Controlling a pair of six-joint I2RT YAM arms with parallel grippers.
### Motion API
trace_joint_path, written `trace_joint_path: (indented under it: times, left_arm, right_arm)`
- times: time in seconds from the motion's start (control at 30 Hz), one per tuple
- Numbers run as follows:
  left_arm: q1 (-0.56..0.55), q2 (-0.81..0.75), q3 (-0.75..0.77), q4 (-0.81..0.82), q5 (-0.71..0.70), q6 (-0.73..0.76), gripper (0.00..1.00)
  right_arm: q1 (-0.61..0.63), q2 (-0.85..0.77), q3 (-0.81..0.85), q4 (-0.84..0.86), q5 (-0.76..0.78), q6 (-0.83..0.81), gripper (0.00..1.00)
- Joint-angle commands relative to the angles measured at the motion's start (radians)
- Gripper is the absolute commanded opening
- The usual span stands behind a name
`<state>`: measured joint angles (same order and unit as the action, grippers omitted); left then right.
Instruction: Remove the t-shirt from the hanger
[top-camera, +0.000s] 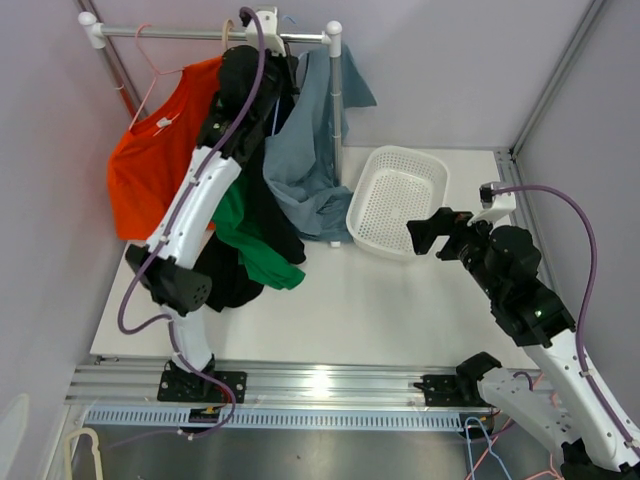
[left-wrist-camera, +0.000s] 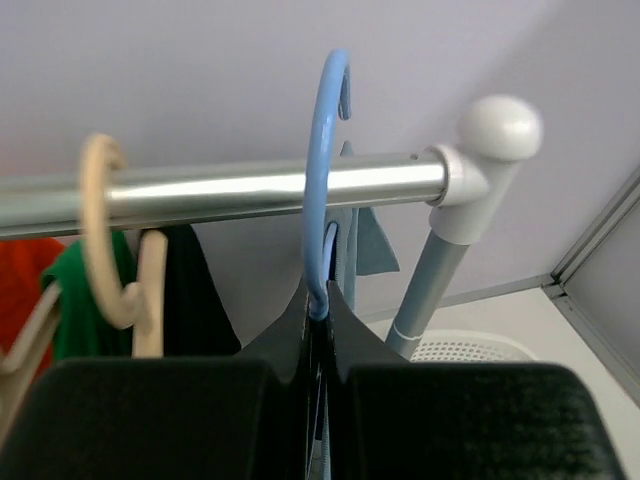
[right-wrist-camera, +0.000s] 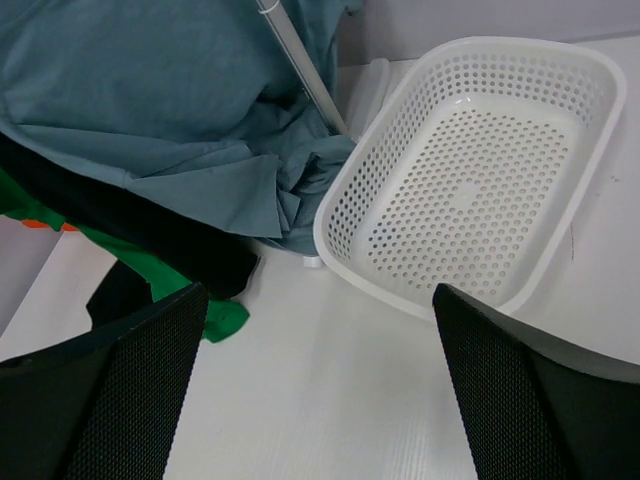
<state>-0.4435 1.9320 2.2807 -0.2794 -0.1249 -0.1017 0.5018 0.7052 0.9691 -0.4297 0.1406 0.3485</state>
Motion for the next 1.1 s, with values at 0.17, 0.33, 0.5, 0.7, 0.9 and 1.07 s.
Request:
trace_joint_path:
  times: [0.17,0.33,0.5,0.7,0.9,1.07]
  left_arm:
    - [-0.018,-0.269,-0.099,-0.066,-0.091,-0.103,0.01]
    - [-0.084,-0.382,-0.173,-0.315,-0.318,-0.326,0.01]
    - [-0.204,-0.570,-0.441,-0.348,-0.563,-0.455,0.01]
    - [-0.247,-0.686,-0.489,-0.417,-0.550,-0.527,0.01]
    - [-0.265,-0.708,-0.495,-0.448,-0.533,-0.543,0.00]
    - [-0.277,-0.720,-0.510,-0.460,-0.496,-0.563,0.01]
  right_arm:
    - [0.032,0.060,0.012,0.008,-0.257,-0.054,0.99]
    - [0.224,0.194,0.054,0.112,-0.394,-0.138,0.99]
    - [0.501,0.321,0.069,0.259,-0.218,-0.233,0.99]
    - [0.649,0.427,0.030,0.521,-0.153,-0.304,0.99]
    - [0.718,0.557,-0.001,0.735,-0.142,-0.307,1.00]
    - [0.770,0.709,0.025,0.836,-0.061,-0.341,0.97]
